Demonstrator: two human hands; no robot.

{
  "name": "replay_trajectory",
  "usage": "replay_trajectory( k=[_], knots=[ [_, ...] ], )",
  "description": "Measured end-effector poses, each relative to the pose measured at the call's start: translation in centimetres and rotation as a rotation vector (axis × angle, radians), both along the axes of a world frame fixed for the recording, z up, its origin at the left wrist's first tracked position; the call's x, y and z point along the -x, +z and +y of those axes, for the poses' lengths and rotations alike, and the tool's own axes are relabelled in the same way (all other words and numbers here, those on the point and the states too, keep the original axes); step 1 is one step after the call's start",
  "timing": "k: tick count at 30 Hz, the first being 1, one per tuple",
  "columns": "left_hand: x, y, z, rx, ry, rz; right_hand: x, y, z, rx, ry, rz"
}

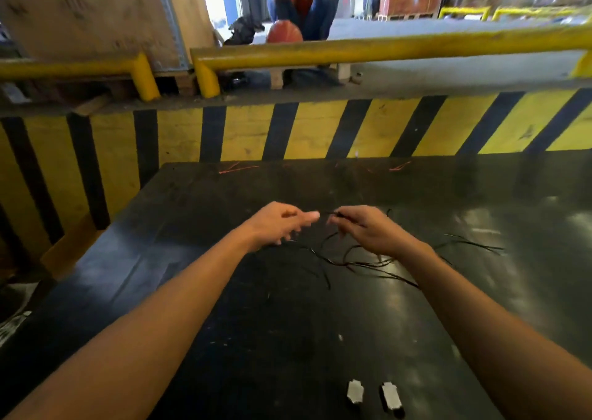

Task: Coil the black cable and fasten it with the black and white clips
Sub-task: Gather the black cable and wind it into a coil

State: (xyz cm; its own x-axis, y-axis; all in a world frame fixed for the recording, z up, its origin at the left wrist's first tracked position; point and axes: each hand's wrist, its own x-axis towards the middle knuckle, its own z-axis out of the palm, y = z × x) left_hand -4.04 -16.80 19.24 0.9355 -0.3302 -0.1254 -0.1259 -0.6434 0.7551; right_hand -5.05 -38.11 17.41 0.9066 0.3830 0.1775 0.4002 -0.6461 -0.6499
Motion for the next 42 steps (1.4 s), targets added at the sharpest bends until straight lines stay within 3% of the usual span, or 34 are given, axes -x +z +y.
replay_trajectory(
  k=[2, 4, 6, 8, 10, 12, 14, 16, 19, 22, 25, 27, 30, 34, 36, 39, 42],
  knots=[
    [0.5, -0.1, -0.9, -0.151, -0.114, -0.031, -0.2, 1.4, -1.9, 0.112, 0.008, -0.037],
    [0.9, 0.5, -2.3, -0.115, -0.128, -0.076, -0.8, 2.3, -3.4, 0.205, 0.002, -0.043],
    [1.2, 1.7, -3.9, 0.151, -0.098, 0.028, -1.7, 2.7, -4.7, 0.258, -0.021, -0.056],
    [1.6, 2.6, -5.3, 0.5, -0.165, 0.279, -2.3, 2.4, -5.3, 0.247, -0.042, -0.06],
    [1.7, 3.5, -6.5, 0.879, -0.207, 0.414, -2.4, 1.5, -5.0, 0.186, -0.051, -0.044],
    [1.3, 4.2, -7.8, 1.222, -0.105, 0.384, -1.9, -0.3, -3.9, 0.174, -0.033, -0.023],
    [0.4, 4.5, -8.7, 1.365, 0.06, 0.229, -0.8, -2.2, -2.8, 0.224, 0.043, 0.021],
    [-0.9, 3.5, -8.4, 1.123, 0.188, 0.017, 0.0, -3.3, -2.7, 0.259, 0.123, 0.066],
    [-2.5, 0.9, -6.2, 0.487, 0.2, -0.189, -0.5, -2.2, -4.9, 0.304, 0.13, 0.042],
    [-2.9, -1.0, -4.0, 0.097, 0.13, -0.143, -1.8, 0.0, -7.9, 0.321, 0.061, -0.004],
    [-1.9, -1.8, -3.6, -0.111, 0.009, 0.128, -3.3, 2.7, -9.4, 0.341, 0.009, -0.146],
    [-1.1, -1.8, -3.9, -0.077, -0.031, 0.378, -4.3, 4.1, -9.5, 0.321, -0.05, -0.276],
    [-0.3, -1.4, -4.1, 0.23, -0.114, 0.674, -5.5, 4.7, -8.8, 0.273, -0.169, -0.365],
    [1.2, -0.3, -5.5, 0.659, -0.349, 0.871, -5.9, 1.6, -6.9, 0.173, -0.35, -0.272],
    [1.5, 0.7, -6.7, 0.871, -0.36, 0.784, -4.8, -0.9, -5.5, 0.15, -0.237, -0.088],
    [0.6, 2.4, -7.6, 1.148, -0.133, 0.525, -0.9, -3.3, -2.5, 0.104, 0.036, 0.124],
    [-1.4, 2.2, -6.5, 1.158, 0.118, 0.335, 1.6, -3.6, -1.7, 0.168, 0.211, 0.158]
  ],
)
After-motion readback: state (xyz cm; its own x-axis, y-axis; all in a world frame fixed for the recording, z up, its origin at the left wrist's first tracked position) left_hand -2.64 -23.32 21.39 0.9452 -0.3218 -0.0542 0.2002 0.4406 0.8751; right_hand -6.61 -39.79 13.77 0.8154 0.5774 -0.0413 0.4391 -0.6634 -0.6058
